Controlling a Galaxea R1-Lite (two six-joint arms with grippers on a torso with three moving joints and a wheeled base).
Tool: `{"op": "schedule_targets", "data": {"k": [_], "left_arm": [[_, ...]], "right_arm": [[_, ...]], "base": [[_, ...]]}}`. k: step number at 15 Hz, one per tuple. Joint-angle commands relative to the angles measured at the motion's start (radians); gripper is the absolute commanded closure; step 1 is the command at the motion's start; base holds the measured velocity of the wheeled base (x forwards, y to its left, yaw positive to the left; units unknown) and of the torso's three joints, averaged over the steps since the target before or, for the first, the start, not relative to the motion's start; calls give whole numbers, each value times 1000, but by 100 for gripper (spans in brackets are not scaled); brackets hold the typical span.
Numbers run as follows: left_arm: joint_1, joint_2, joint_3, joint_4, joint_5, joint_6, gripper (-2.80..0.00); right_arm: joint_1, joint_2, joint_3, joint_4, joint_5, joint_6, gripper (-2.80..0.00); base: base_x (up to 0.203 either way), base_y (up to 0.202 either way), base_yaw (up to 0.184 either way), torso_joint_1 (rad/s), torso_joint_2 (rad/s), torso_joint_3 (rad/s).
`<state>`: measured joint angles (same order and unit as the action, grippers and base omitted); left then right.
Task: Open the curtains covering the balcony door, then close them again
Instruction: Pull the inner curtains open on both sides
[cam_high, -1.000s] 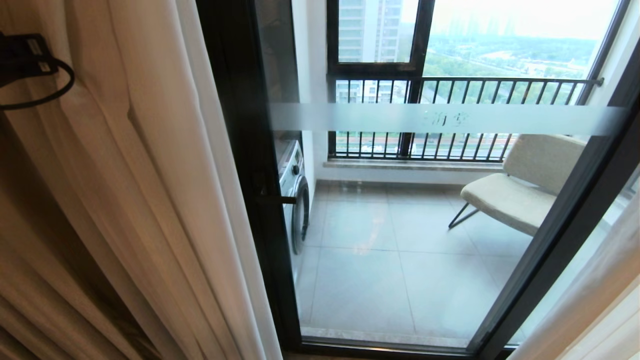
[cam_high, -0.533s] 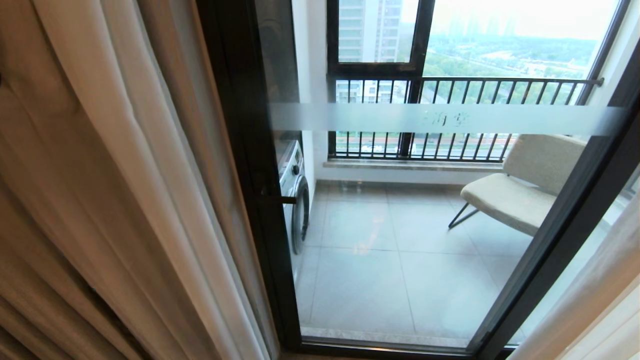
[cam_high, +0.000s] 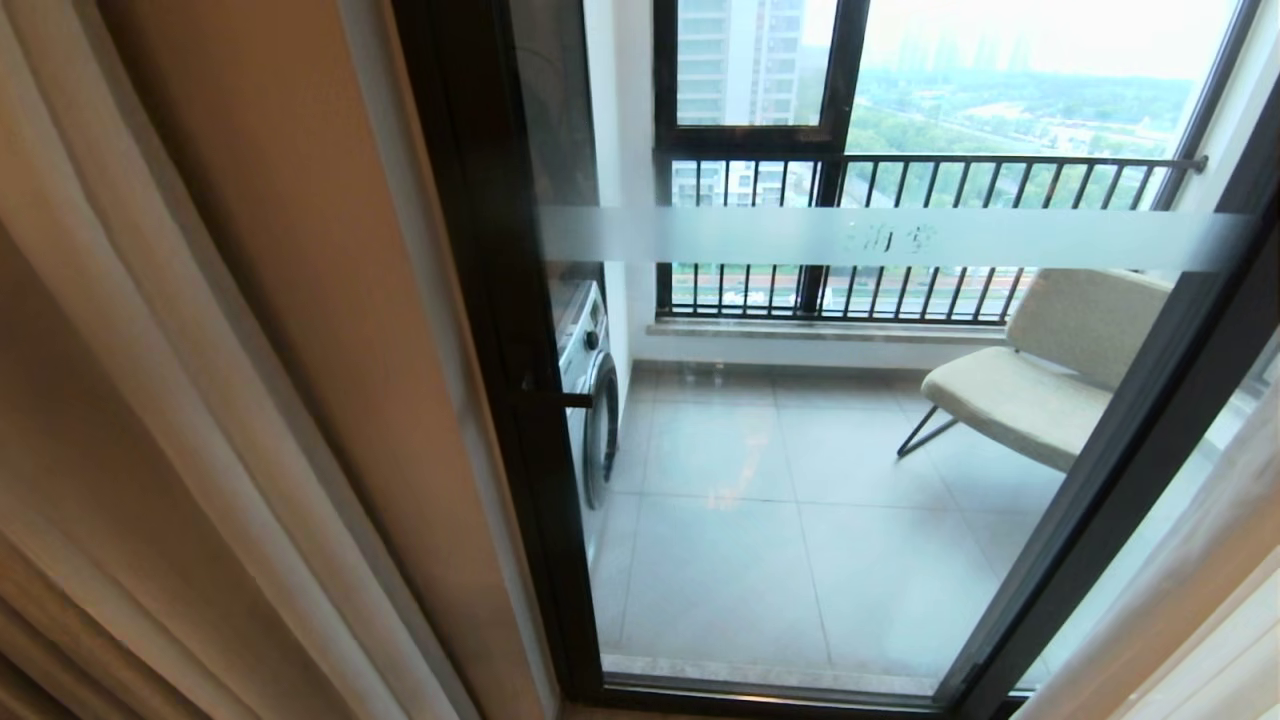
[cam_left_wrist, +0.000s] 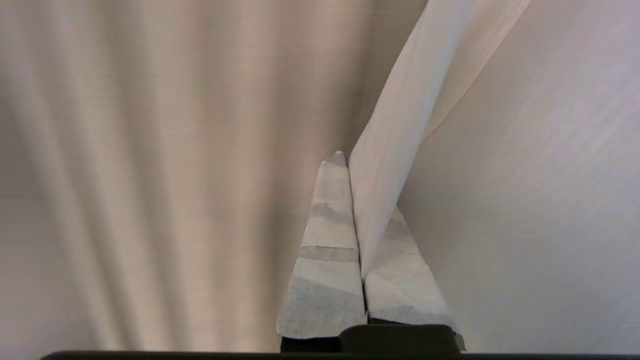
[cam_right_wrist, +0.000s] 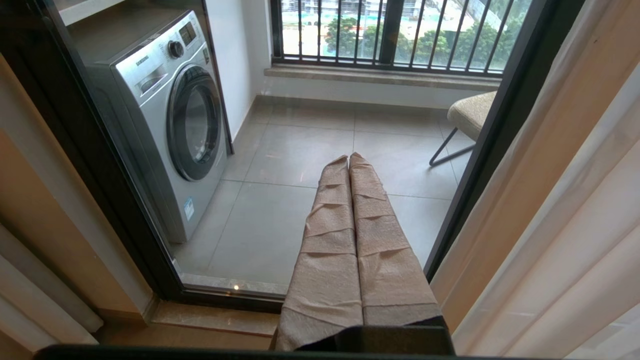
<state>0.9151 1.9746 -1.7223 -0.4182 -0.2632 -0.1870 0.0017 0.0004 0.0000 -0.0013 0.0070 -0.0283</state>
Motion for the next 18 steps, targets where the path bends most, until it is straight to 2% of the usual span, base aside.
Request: {"op": "schedule_targets", "data": {"k": [1, 4, 5, 7, 16, 18], "left_arm": [[56, 69, -28, -17, -2, -18, 0], [63, 102, -95, -16, -5, -22, 0], [58, 105, -104, -17, -25, -22, 0], [25, 100, -108, -20, -59, -22, 0], [-100, -43, -99, -15, -66, -23, 0], [-149, -78, -92, -5, -86, -23, 0]], "right_arm": [[0, 0, 0, 0, 1, -1, 0], [0, 0, 0, 0, 1, -1, 0], [0, 0, 0, 0, 1, -1, 0], [0, 0, 0, 0, 1, -1, 0], [0, 0, 0, 0, 1, -1, 0], [0, 0, 0, 0, 1, -1, 0]], "base": [[0, 0, 0, 0, 0, 0], [0, 0, 0, 0, 0, 0], [0, 0, 0, 0, 0, 0], [0, 0, 0, 0, 0, 0], [0, 0, 0, 0, 0, 0], [0, 0, 0, 0, 0, 0]]}}
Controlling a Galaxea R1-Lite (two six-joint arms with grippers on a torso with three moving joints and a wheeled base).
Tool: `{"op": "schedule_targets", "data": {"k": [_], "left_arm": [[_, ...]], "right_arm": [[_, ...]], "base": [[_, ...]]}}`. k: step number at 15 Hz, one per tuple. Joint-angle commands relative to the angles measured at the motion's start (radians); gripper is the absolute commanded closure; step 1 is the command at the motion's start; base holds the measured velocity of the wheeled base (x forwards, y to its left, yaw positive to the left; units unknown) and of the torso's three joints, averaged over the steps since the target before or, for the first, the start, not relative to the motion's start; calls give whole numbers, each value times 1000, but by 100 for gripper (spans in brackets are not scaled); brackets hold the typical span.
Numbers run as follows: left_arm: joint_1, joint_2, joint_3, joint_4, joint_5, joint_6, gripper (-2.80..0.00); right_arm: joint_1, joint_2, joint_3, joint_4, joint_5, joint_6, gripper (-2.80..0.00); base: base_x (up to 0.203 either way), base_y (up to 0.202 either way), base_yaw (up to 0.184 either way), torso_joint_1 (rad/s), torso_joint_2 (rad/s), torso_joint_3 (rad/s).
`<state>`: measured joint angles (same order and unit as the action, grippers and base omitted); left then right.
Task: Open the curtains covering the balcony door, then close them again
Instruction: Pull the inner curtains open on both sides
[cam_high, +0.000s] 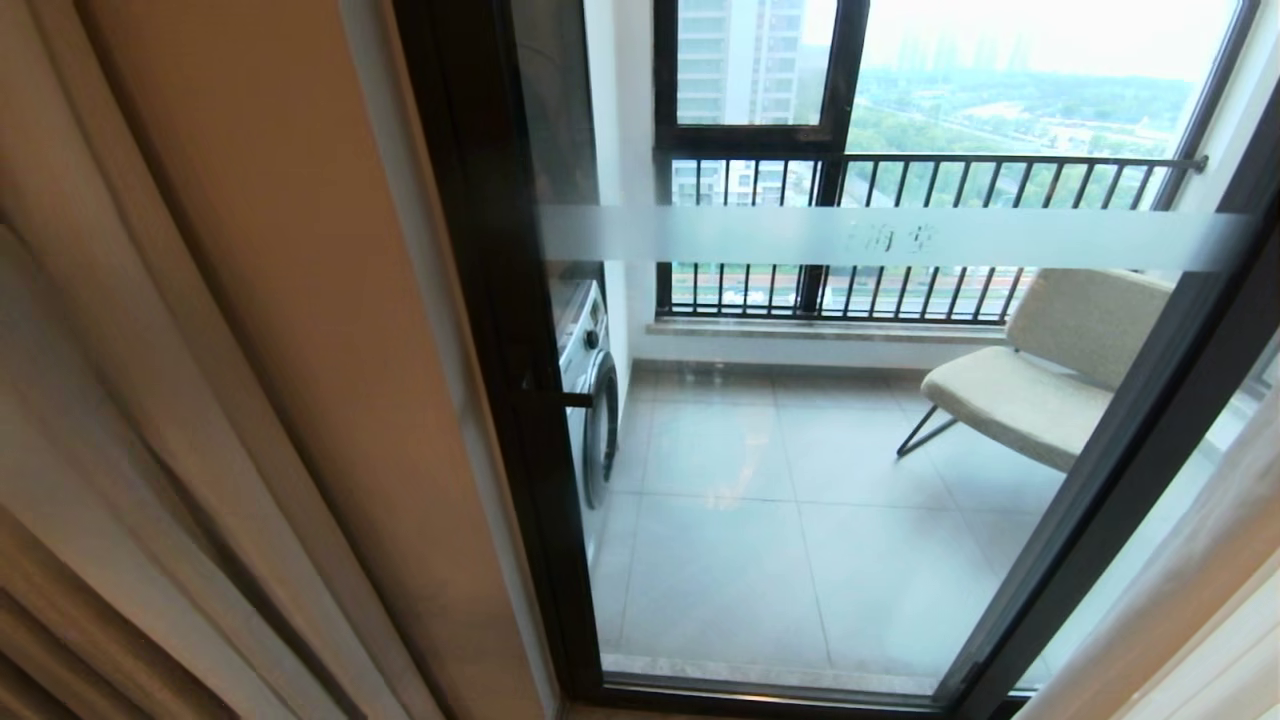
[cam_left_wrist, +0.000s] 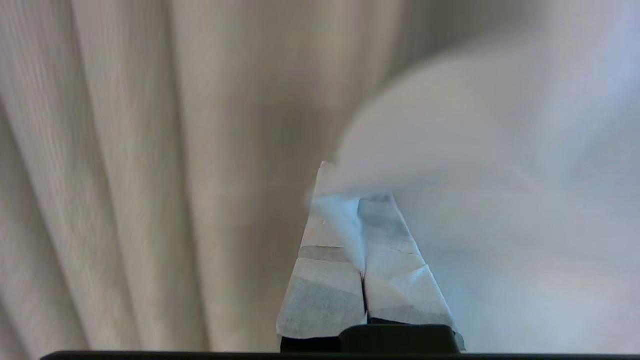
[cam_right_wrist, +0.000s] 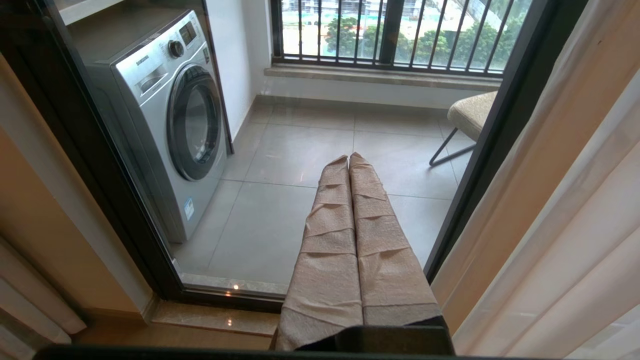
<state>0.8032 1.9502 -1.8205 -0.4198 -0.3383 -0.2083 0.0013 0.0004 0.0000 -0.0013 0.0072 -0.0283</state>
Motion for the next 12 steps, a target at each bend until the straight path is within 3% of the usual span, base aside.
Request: {"op": "schedule_targets", "data": {"k": [1, 6, 12], "left_arm": [[-63, -76, 20, -2, -14, -1, 0], [-162, -208, 224, -10, -17, 2, 0], [-232, -223, 274, -29, -11, 6, 0]], "right_arm": [[0, 0, 0, 0, 0, -1, 0], [0, 0, 0, 0, 0, -1, 0], [1, 0, 0, 0, 0, -1, 0]], "base": [[0, 0, 0, 0, 0, 0], [0, 0, 0, 0, 0, 0], [0, 0, 0, 0, 0, 0]]}}
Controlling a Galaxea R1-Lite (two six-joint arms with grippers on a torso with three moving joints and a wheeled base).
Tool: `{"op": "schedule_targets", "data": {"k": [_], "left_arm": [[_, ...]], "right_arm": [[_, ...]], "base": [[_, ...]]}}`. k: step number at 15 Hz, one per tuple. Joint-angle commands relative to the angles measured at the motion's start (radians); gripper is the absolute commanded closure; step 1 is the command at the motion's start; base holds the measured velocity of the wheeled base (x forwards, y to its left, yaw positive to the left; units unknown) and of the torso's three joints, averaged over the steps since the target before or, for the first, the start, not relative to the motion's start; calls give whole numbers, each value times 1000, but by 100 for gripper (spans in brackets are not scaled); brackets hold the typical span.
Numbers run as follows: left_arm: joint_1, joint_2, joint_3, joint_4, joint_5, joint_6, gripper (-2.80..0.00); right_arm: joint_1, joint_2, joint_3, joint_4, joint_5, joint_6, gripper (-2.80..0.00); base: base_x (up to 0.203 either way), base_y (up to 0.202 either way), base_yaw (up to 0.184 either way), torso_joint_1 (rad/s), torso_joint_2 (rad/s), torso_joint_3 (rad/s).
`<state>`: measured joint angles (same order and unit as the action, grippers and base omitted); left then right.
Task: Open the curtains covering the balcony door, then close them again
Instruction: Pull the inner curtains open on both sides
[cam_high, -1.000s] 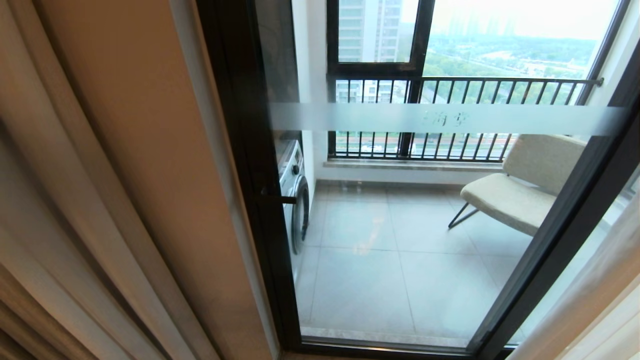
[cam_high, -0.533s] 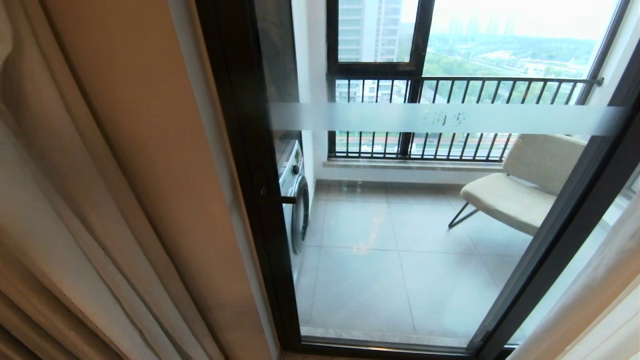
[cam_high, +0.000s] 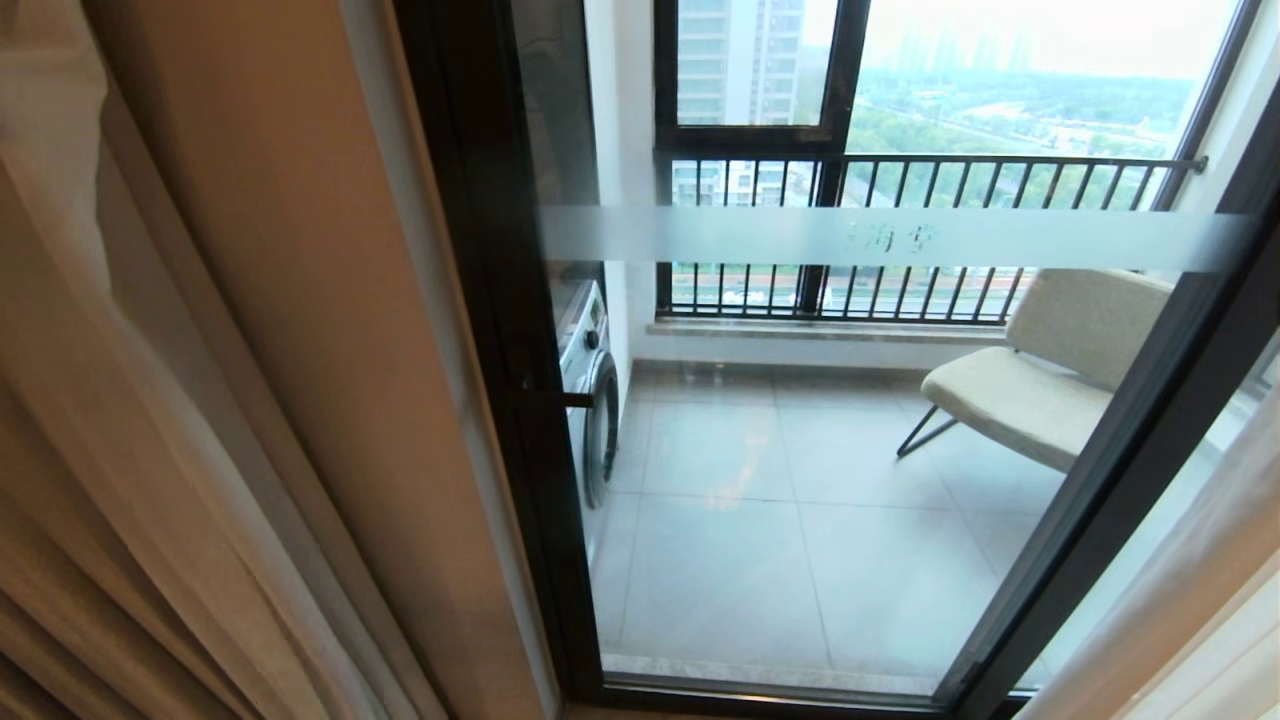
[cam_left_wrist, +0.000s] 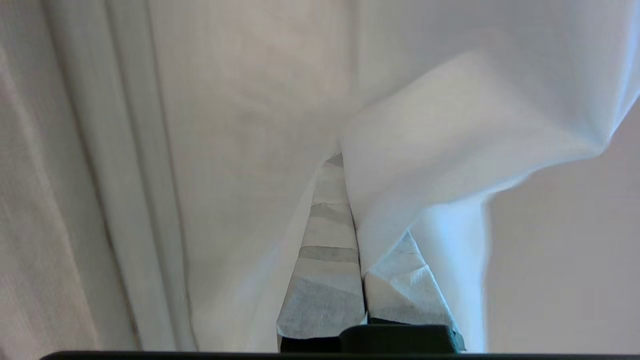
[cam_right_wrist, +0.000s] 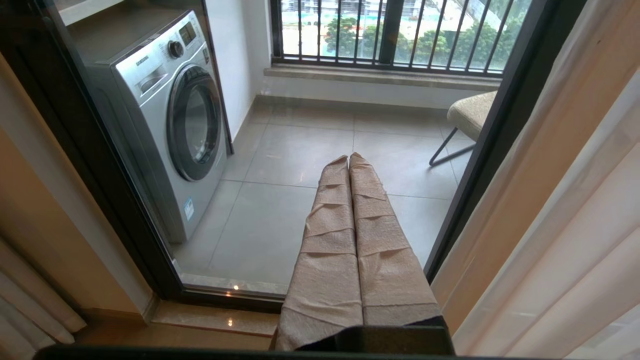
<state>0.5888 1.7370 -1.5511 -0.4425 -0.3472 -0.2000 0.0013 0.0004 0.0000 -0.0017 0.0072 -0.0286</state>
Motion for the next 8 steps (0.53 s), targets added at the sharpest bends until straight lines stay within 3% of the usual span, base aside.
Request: {"op": "schedule_targets", "data": {"k": [1, 7, 8], "left_arm": [[-26, -8, 5, -7, -3, -2, 0], [-60, -11, 3, -7, -1, -1, 0], [-61, -13, 3, -7, -1, -1, -280]], "right_arm": [[0, 0, 0, 0, 0, -1, 0], [0, 0, 0, 0, 0, -1, 0], [0, 0, 0, 0, 0, -1, 0]], "base": [[0, 0, 0, 0, 0, 0], [0, 0, 0, 0, 0, 0], [0, 0, 0, 0, 0, 0]]}}
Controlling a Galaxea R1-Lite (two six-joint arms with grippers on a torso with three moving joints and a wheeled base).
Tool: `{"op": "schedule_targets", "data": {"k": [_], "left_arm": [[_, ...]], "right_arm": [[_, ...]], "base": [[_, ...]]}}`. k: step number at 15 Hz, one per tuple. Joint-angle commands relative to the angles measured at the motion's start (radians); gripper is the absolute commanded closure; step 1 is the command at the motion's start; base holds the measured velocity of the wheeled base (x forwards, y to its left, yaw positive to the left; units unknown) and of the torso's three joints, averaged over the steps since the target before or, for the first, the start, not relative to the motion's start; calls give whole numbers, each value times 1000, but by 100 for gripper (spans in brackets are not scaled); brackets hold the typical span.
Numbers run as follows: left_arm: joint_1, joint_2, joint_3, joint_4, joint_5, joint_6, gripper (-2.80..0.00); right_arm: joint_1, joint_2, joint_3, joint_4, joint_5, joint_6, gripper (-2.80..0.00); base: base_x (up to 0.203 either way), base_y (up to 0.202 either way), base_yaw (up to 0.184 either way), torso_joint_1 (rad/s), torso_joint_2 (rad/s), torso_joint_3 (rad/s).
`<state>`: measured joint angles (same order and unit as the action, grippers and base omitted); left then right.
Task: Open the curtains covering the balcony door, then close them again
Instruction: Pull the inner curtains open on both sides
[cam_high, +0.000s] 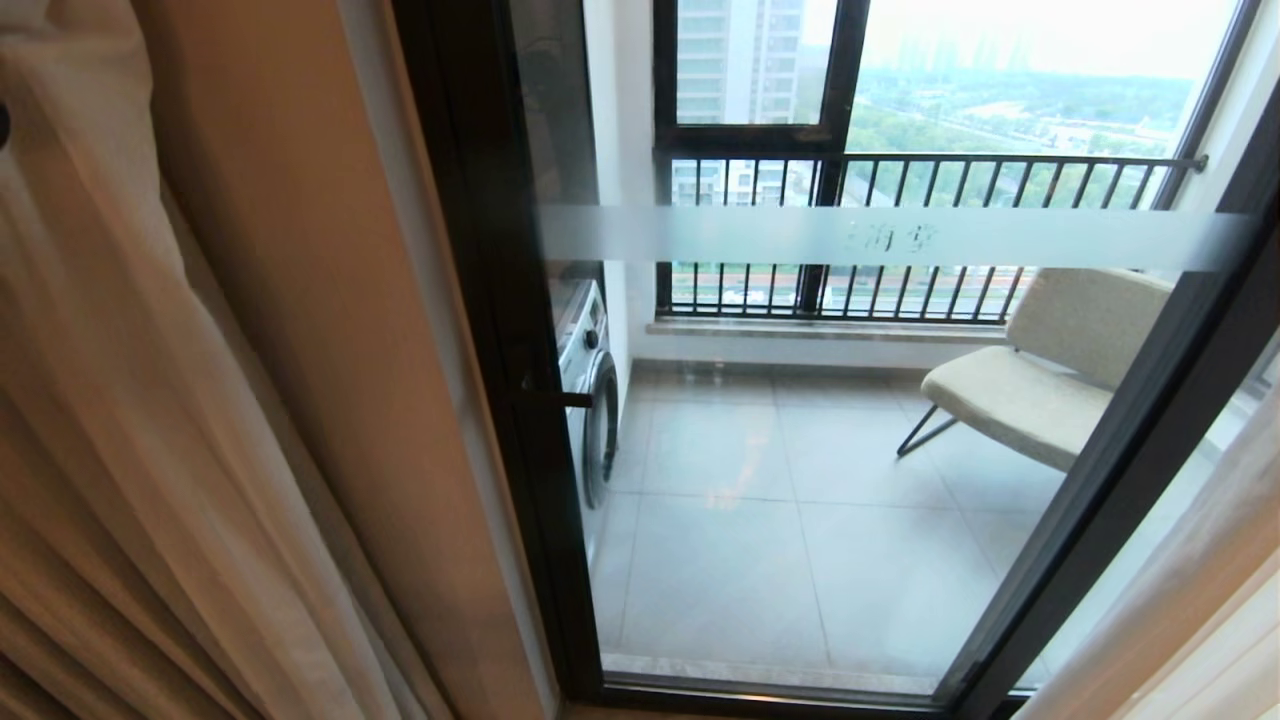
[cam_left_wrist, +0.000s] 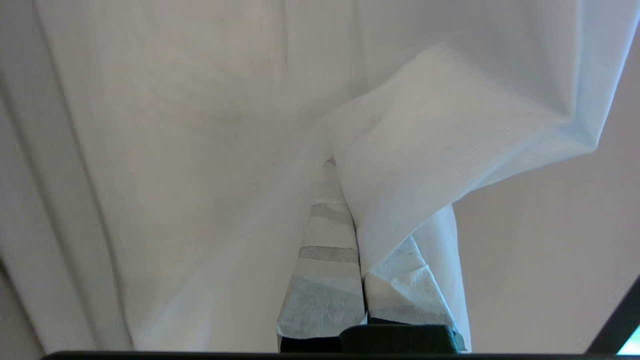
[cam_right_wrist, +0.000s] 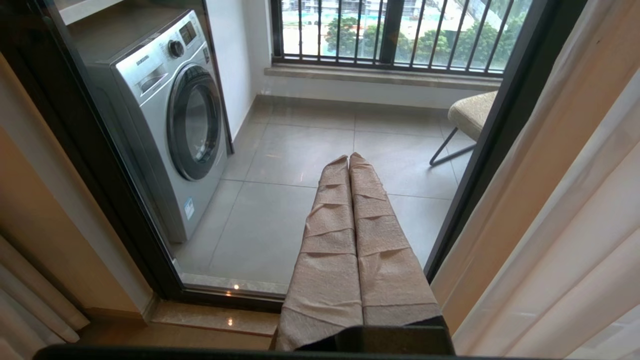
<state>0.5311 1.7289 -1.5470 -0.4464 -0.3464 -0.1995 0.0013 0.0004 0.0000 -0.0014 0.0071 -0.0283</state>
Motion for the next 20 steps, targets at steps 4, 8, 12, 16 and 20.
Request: {"op": "schedule_targets", "data": {"k": [4, 8, 12, 16, 20], "left_arm": [[-3, -11, 2, -3, -2, -1, -280], [-3, -70, 71, -2, -3, -4, -280], [1, -189, 205, -2, -2, -4, -280], [14, -352, 385, -2, 2, -4, -280], [20, -503, 554, 0, 6, -5, -280]], "right_arm": [[0, 0, 0, 0, 1, -1, 0], [0, 0, 0, 0, 1, -1, 0], [0, 0, 0, 0, 1, -1, 0], [1, 0, 0, 0, 1, -1, 0], [0, 0, 0, 0, 1, -1, 0]], "base": [[0, 0, 0, 0, 0, 0], [0, 0, 0, 0, 0, 0], [0, 0, 0, 0, 0, 0], [0, 0, 0, 0, 0, 0], [0, 0, 0, 0, 0, 0]]}}
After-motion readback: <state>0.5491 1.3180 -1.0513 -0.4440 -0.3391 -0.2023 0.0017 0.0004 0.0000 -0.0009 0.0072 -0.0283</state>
